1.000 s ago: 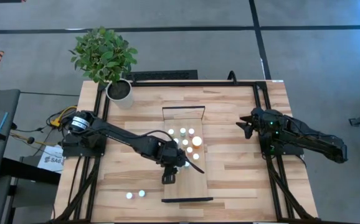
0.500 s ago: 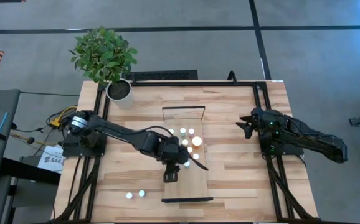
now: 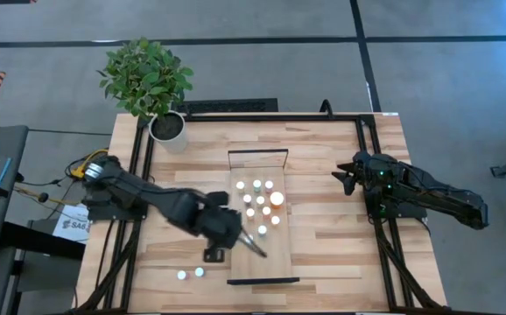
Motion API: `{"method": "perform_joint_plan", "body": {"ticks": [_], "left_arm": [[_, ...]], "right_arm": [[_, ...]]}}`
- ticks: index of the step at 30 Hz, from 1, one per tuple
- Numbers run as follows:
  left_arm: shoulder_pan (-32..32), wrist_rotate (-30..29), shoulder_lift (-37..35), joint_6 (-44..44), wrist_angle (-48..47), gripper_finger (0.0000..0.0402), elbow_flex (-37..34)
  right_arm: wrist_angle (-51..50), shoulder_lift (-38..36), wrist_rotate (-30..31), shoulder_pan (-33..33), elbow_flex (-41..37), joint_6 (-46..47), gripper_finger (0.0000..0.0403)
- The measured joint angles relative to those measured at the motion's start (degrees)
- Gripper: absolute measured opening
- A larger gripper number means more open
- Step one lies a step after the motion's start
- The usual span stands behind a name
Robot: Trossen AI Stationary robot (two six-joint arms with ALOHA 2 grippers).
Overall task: Pick and place medicine bottles onto shelf by color
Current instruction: Put the pink pill bottle on the shelf
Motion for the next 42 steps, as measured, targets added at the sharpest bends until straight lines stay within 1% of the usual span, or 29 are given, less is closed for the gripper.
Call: {"method": "perform_joint_plan", "body": {"ticks": [5,8,10,13,18,22,25,28,30,35,39,42], "left_arm": [[-5.85,-4.85,-4.94,-7.33,-5.87,0.0172,-3.84],[-9.6,-4.83,-8.44,-13.77,-7.63,0.0172,-8.88],[-12.43,-4.25,-11.12,-18.08,-6.32,0.0172,-13.28],[-16.77,-3.03,-15.46,-25.0,-2.25,0.0172,-21.12],[-21.65,1.1,-22.4,-35.65,9.93,0.0172,-34.03],[-24.14,2.58,-24.85,-41.12,18.17,0.0172,-40.83],[-26.05,2.32,-24.7,-41.73,23.49,0.0172,-43.79],[-27.74,1.86,-24.04,-41.18,27.72,0.0172,-44.51],[-29.03,-0.33,-23.83,-40.57,28.95,0.0172,-44.48],[-31.78,-9.15,-22.7,-37.7,33.65,0.0172,-44.42],[-33.57,-12.24,-19.87,-37.16,39.49,0.0172,-44.35],[-34.88,-12.37,-17.19,-36.44,42.23,0.0172,-44.33]], "right_arm": [[0.01,0.0,0.0,0.0,0.0,0.0,0.0234],[-0.01,0.0,0.0,0.0,0.0,0.0,0.0234],[-0.01,0.0,0.0,0.0,0.0,0.0,0.0234],[-0.01,0.0,0.0,0.01,0.0,0.0,0.0234],[0.0,0.0,0.0,0.0,0.0,0.0,0.0234],[0.01,0.0,0.0,0.0,0.0,0.0,0.0234],[-0.01,0.0,0.0,0.0,0.0,0.0,0.0234],[-0.01,0.0,-0.01,0.01,0.0,0.01,0.0234],[0.01,0.0,0.0,0.0,0.0,0.0,0.0234],[-0.03,0.0,0.0,0.0,0.0,0.0,0.0234],[-0.06,0.0,0.0,0.0,0.0,0.01,0.0234],[-0.03,0.0,-0.01,0.02,0.0,0.01,0.0234]]}}
